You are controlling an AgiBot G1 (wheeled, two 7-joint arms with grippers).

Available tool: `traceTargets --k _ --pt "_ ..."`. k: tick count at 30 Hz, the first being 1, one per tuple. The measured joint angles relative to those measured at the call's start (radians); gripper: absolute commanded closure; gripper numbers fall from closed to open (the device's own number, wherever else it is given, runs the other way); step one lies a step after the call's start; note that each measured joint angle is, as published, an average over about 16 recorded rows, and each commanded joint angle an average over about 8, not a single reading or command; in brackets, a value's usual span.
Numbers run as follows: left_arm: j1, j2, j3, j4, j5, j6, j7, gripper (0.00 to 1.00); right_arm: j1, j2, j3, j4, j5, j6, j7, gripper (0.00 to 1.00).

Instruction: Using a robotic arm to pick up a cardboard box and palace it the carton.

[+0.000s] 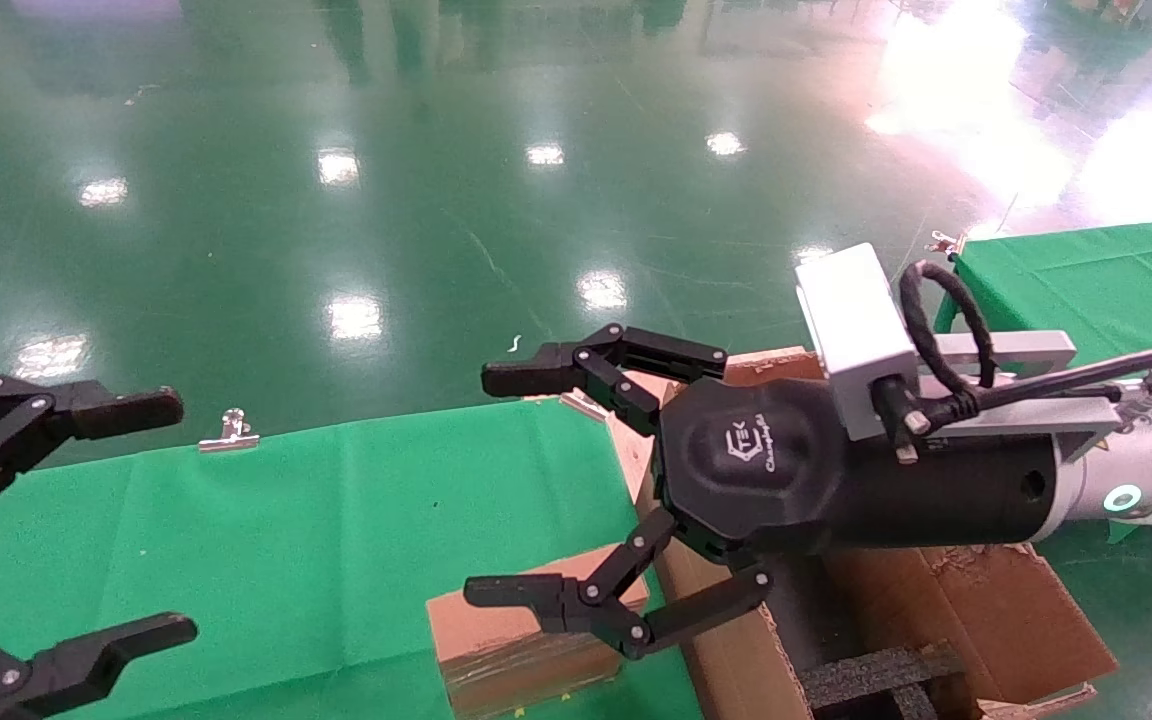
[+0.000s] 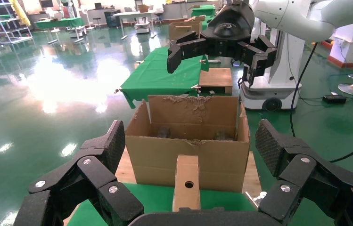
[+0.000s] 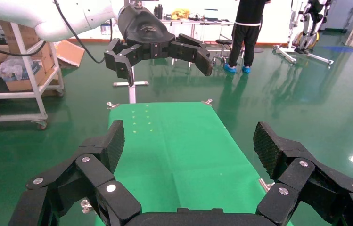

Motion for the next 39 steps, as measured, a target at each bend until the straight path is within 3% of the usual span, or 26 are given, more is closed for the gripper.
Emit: traceTargets --k 18,20,26,28,39 --pt "0.000 0.000 0.000 0.000 0.000 0.000 0.000 0.00 0.000 0.000 0.000 0.000 0.000 0.000 0.000 0.00" --pt "0.000 0.000 0.000 0.000 0.000 0.000 0.000 0.11 0.000 0.000 0.000 0.000 0.000 0.000 0.000 0.00" --pt "0.000 0.000 0.000 0.000 0.000 0.000 0.000 0.86 0.000 0.000 0.000 0.000 0.000 0.000 0.000 0.00" --pt "0.000 0.000 0.000 0.000 0.000 0.000 0.000 1.00 0.000 0.000 0.000 0.000 0.000 0.000 0.000 0.00" --pt "0.000 0.000 0.000 0.000 0.000 0.000 0.000 1.00 0.033 -0.007 -0.037 0.011 -0.088 -0.001 0.002 0.00"
